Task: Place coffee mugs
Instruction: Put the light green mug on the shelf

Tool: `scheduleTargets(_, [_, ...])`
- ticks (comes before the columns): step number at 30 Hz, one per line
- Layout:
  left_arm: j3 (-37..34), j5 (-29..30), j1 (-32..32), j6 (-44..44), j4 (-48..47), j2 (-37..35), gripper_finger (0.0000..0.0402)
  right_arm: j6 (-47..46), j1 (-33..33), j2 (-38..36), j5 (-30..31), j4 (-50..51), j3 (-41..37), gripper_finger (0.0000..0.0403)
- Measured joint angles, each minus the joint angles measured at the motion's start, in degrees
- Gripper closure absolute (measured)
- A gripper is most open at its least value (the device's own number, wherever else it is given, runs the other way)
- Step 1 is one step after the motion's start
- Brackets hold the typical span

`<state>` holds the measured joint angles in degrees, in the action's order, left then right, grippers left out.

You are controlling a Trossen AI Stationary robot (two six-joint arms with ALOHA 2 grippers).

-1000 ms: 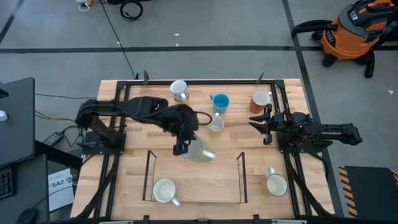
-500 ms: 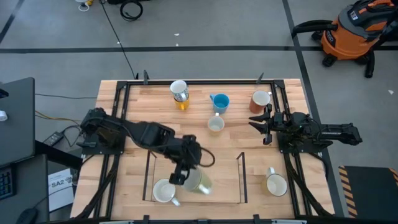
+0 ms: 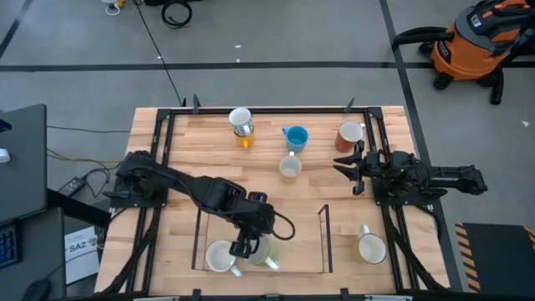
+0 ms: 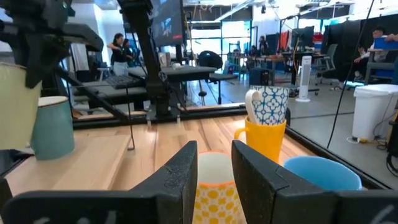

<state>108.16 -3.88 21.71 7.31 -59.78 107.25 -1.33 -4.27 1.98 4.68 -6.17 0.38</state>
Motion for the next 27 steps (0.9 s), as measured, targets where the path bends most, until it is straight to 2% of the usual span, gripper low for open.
scheduleTargets(9, [-0.05, -0.21, -0.01, -1.11, -6.48, 4.4, 0.0372, -0.04, -0.02, 0.5, -0.23, 0.51, -0.01, 0.0298])
scheduleTargets(27, [-0.62, -0.37, -0.28, -2.64, -6.04, 7.46, 0.0361, -0.04, -0.02, 0.66, -0.25, 0.44, 0.0, 0.0298])
